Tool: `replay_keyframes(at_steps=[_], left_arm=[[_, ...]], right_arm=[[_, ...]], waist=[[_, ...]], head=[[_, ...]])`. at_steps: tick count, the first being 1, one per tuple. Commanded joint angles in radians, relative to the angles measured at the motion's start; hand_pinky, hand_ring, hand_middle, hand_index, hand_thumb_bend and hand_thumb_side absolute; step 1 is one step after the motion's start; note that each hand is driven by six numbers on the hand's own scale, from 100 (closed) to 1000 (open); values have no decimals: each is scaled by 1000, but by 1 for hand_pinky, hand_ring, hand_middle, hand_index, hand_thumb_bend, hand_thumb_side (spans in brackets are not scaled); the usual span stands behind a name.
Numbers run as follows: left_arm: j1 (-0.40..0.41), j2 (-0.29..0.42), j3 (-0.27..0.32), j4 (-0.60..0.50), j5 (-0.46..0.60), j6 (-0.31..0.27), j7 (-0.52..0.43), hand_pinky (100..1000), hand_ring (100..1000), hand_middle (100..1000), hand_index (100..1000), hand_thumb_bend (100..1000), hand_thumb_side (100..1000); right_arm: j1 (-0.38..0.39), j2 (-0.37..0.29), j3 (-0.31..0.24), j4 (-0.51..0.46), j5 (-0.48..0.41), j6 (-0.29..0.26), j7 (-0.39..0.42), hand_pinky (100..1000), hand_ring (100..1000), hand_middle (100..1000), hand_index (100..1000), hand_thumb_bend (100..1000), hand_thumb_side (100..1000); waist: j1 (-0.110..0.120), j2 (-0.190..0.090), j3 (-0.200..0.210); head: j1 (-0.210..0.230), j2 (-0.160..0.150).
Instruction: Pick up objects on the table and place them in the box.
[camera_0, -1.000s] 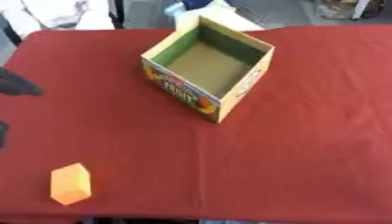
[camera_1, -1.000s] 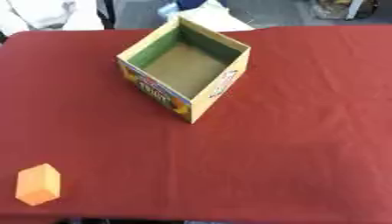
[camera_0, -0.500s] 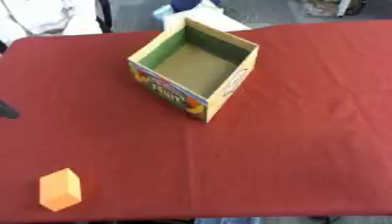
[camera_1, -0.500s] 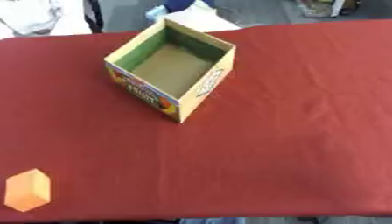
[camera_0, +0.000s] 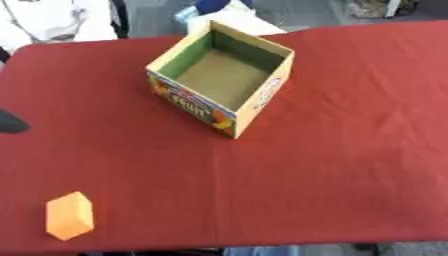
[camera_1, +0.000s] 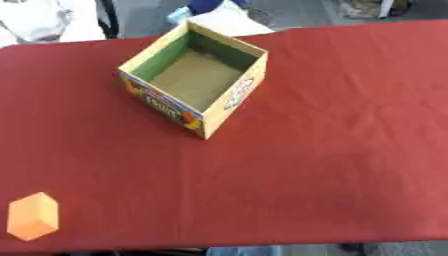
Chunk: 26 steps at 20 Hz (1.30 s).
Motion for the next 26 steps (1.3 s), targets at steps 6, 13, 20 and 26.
replay_keyframes(at_steps=[6, 13, 20, 26], left_arm=[[-19, 57, -59, -14, -125, 28, 8, 893, 874, 803, 905, 100, 533], [-8, 65, -93, -14, -235, 77, -3, 918, 903, 824, 915, 100, 563], [16, 58, -142, -14, -339, 141, 60, 915, 903, 830, 937, 100, 478], [61, 35, -195, -14, -424, 202, 103, 906, 897, 847, 982, 100, 398]], right_arm=[[-5, -35, -4, -15, 0, 0, 3, 626, 740, 520, 706, 100, 797], [-7, -35, -2, -15, -2, -1, 5, 626, 741, 519, 706, 100, 797], [-8, -35, -2, -15, -4, -2, 7, 627, 741, 520, 706, 100, 796], [-9, -35, -3, -15, -4, -2, 7, 627, 741, 519, 706, 100, 796]], waist=[[-2, -13, -6], [-3, -11, -8], [-2, -11, -13], [1, -10, -16]], head=[[0, 0], [-31, -8], [-38, -12], [-41, -13]])
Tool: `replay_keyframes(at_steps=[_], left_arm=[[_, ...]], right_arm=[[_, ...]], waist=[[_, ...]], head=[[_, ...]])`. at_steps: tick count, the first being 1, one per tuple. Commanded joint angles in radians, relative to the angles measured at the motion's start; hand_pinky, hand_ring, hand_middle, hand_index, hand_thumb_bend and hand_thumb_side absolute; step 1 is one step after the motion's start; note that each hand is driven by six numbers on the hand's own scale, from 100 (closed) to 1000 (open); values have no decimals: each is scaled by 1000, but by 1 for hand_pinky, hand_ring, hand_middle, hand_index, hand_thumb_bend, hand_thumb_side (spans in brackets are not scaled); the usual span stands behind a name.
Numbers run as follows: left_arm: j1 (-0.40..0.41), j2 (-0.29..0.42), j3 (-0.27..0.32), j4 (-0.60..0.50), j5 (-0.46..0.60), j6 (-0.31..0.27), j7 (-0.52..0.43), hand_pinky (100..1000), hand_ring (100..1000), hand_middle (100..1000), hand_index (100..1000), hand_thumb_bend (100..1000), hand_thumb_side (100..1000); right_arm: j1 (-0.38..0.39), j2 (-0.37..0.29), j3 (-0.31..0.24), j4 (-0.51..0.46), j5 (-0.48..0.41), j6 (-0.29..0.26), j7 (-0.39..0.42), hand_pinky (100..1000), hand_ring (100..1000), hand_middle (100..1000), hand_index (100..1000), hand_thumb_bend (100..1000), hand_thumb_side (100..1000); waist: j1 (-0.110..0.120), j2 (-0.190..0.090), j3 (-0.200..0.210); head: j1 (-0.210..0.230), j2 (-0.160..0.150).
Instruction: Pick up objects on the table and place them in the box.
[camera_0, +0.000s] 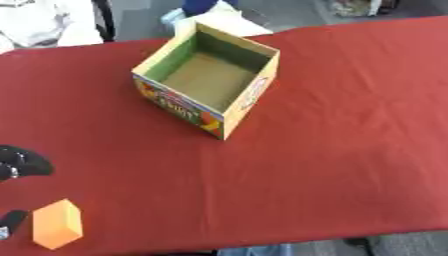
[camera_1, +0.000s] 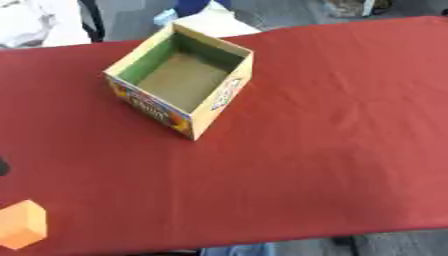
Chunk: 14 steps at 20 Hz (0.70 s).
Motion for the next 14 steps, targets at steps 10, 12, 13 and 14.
replay_keyframes(at_steps=[10, 12, 13, 14], left_arm=[[54, -11, -28, -13, -22, 100, 45, 925, 906, 858, 999, 100, 278], [62, -16, -25, -13, -24, 110, 41, 929, 910, 862, 1000, 100, 280], [68, -18, -22, -13, -27, 117, 41, 931, 913, 866, 1000, 100, 282], [74, -20, -20, -13, -33, 124, 42, 933, 915, 868, 1000, 100, 284]], right_arm=[[-7, -27, -5, -15, -2, 2, 1, 626, 741, 518, 706, 100, 796], [-6, -27, -6, -15, -2, 3, 1, 626, 741, 518, 705, 100, 796], [-6, -26, -6, -15, -1, 4, 0, 626, 741, 518, 705, 100, 796], [-5, -26, -7, -15, -1, 4, 0, 626, 741, 518, 705, 100, 796]], waist=[[6, -9, 4], [6, -9, 5], [7, -10, 6], [8, -10, 7]], head=[[-9, -11], [-12, -11], [-14, -11], [-15, -11]])
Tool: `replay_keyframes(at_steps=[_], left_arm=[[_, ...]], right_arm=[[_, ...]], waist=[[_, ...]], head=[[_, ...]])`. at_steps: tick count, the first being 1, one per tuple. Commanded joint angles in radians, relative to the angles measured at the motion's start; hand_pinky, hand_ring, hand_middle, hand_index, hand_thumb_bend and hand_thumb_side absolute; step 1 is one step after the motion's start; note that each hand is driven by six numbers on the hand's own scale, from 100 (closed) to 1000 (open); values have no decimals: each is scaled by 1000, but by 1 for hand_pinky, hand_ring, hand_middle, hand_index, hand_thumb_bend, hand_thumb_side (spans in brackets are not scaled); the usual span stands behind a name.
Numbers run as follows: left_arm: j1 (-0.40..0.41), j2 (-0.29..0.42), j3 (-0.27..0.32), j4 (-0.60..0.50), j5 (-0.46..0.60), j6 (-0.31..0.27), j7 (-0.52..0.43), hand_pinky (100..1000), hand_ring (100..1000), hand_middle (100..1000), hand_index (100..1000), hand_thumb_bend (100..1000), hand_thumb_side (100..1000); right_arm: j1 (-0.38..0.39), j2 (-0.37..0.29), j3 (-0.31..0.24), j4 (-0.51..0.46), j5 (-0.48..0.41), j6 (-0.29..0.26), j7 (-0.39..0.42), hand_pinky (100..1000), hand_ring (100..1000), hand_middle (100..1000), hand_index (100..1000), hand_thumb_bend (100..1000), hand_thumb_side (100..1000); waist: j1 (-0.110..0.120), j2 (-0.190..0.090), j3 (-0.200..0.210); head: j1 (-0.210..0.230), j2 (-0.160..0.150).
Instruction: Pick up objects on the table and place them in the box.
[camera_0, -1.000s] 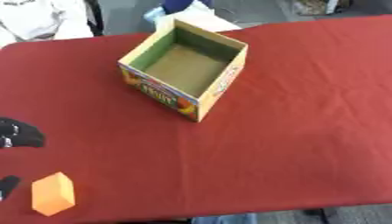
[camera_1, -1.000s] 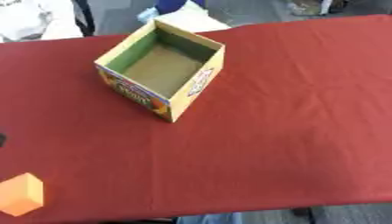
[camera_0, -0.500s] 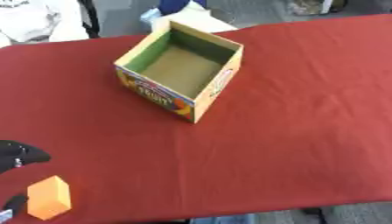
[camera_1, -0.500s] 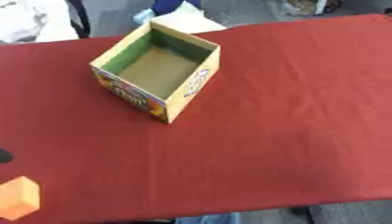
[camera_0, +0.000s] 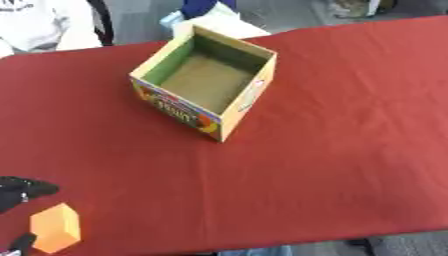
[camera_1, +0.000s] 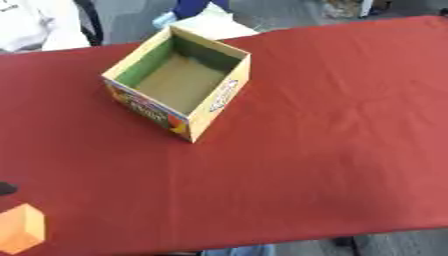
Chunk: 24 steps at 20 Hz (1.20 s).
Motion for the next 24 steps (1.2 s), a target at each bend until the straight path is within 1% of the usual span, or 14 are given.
replay_keyframes(at_steps=[1, 6, 7, 9, 11, 12, 14, 15, 20, 23, 24], left_arm=[[12, 12, 18, -13, -13, 24, 5, 934, 917, 869, 1000, 100, 286], [35, -2, 40, -13, -46, 68, 55, 942, 927, 877, 1000, 100, 300], [37, -4, 43, -13, -53, 75, 67, 945, 931, 880, 1000, 100, 377], [41, -6, 45, -13, -67, 89, 79, 948, 935, 883, 1000, 100, 469], [44, -9, 40, -13, -77, 102, 79, 949, 937, 884, 1000, 100, 700], [44, -12, 38, -13, -79, 107, 78, 949, 936, 883, 1000, 100, 749], [42, -17, 35, -13, -78, 111, 76, 948, 935, 883, 1000, 100, 744], [38, -19, 33, -13, -75, 107, 74, 949, 936, 883, 1000, 100, 747], [20, -21, 28, -13, -59, 91, 59, 948, 935, 882, 1000, 100, 751], [14, -20, 24, -13, -52, 92, 47, 949, 936, 880, 998, 100, 819], [11, -20, 23, -13, -53, 89, 45, 949, 937, 879, 989, 100, 869]], right_arm=[[-2, -27, -7, -15, 0, 4, -1, 626, 740, 518, 705, 100, 796], [2, -29, -9, -15, 4, 6, -3, 626, 740, 518, 705, 100, 796], [2, -28, -9, -15, 4, 6, -3, 626, 741, 518, 705, 100, 796], [1, -27, -9, -15, 5, 6, -3, 626, 740, 517, 705, 100, 796], [0, -26, -9, -15, 4, 7, -3, 626, 740, 517, 705, 100, 797], [0, -26, -8, -15, 4, 7, -2, 626, 740, 517, 705, 100, 797], [-1, -26, -8, -15, 3, 7, -2, 626, 741, 517, 705, 100, 796], [-2, -26, -7, -15, 2, 8, -1, 626, 741, 517, 705, 100, 797], [-3, -27, -6, -15, 0, 7, 2, 626, 741, 517, 705, 100, 789], [-6, -26, -5, -15, -2, 8, 4, 626, 741, 517, 705, 100, 795], [-7, -26, -4, -15, -3, 8, 4, 626, 741, 516, 705, 100, 795]], waist=[[2, -11, 3], [9, -14, 10], [10, -14, 10], [10, -14, 9], [10, -13, 8], [10, -13, 7], [10, -12, 6], [10, -13, 6], [11, -14, 4], [12, -14, 2], [12, -14, 1]], head=[[-6, -6], [-11, -6], [-10, -6], [-7, -5], [3, -3], [9, -2], [23, 0], [38, 3], [129, 9], [169, 11], [175, 12]])
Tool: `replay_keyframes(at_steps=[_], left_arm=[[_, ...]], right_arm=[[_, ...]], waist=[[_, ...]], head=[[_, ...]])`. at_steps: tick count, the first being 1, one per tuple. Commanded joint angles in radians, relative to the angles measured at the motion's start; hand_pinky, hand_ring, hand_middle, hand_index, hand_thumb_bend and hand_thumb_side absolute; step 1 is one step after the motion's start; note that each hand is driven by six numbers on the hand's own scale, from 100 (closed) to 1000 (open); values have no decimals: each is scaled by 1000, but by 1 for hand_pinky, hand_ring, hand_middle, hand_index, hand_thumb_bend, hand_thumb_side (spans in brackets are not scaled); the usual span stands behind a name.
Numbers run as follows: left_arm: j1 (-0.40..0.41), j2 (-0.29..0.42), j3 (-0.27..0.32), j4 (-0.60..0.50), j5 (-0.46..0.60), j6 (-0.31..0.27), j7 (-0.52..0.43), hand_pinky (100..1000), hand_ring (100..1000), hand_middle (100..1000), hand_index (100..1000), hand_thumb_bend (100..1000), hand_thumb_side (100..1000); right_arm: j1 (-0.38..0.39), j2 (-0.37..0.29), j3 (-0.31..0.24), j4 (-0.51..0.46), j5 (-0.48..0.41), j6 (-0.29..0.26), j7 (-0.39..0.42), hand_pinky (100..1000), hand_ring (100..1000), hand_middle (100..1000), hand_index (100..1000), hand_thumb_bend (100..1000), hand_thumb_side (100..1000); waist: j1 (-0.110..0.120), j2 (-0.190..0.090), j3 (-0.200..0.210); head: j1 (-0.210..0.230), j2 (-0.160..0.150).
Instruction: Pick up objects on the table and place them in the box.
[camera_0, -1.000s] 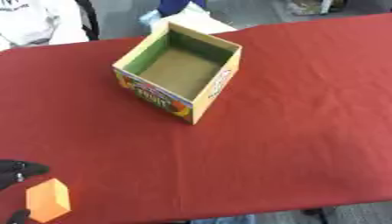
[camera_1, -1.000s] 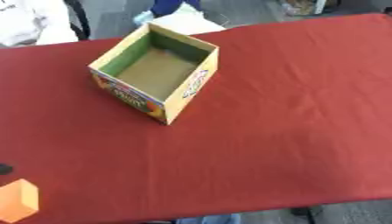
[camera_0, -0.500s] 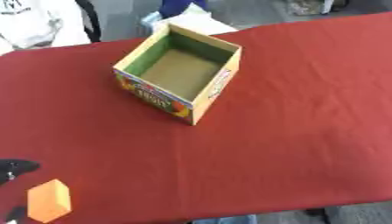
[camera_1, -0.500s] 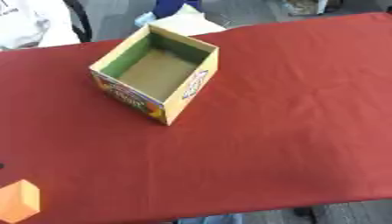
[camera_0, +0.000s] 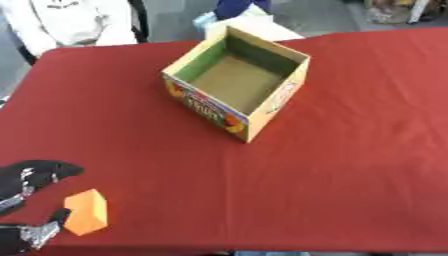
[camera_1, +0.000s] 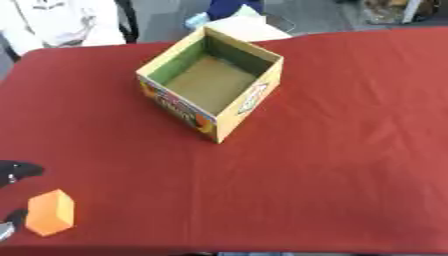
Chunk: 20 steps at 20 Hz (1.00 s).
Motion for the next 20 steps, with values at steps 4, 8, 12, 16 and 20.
replay_keyframes(at_steps=[4, 8, 12, 16, 20], left_arm=[[-19, 24, 3, -13, 0, -11, -9, 950, 937, 877, 984, 100, 904], [-27, 31, -5, -13, -41, -34, -31, 960, 948, 868, 964, 100, 1000], [-25, 29, -10, -13, -48, -17, -53, 960, 947, 875, 995, 100, 1000], [-26, 27, -14, -13, -39, 5, -68, 958, 947, 880, 1000, 100, 1000], [-29, 30, -17, -13, -50, 11, -70, 960, 951, 875, 992, 112, 1000]], right_arm=[[-11, -26, -3, -15, -5, 0, 6, 626, 741, 516, 705, 100, 795], [-13, -25, -2, -15, -8, 0, 9, 625, 740, 515, 703, 100, 794], [-15, -25, -1, -15, -10, -1, 12, 625, 740, 514, 703, 100, 794], [-14, -25, 0, -15, -11, -1, 13, 625, 740, 514, 703, 100, 794], [-14, -24, 0, -15, -13, -1, 14, 625, 740, 513, 702, 100, 794]], waist=[[0, -8, -3], [1, -6, -9], [0, -5, -11], [0, -5, -12], [-2, -4, -13]], head=[[31, 11], [38, 11], [39, 9], [38, 9], [36, 8]])
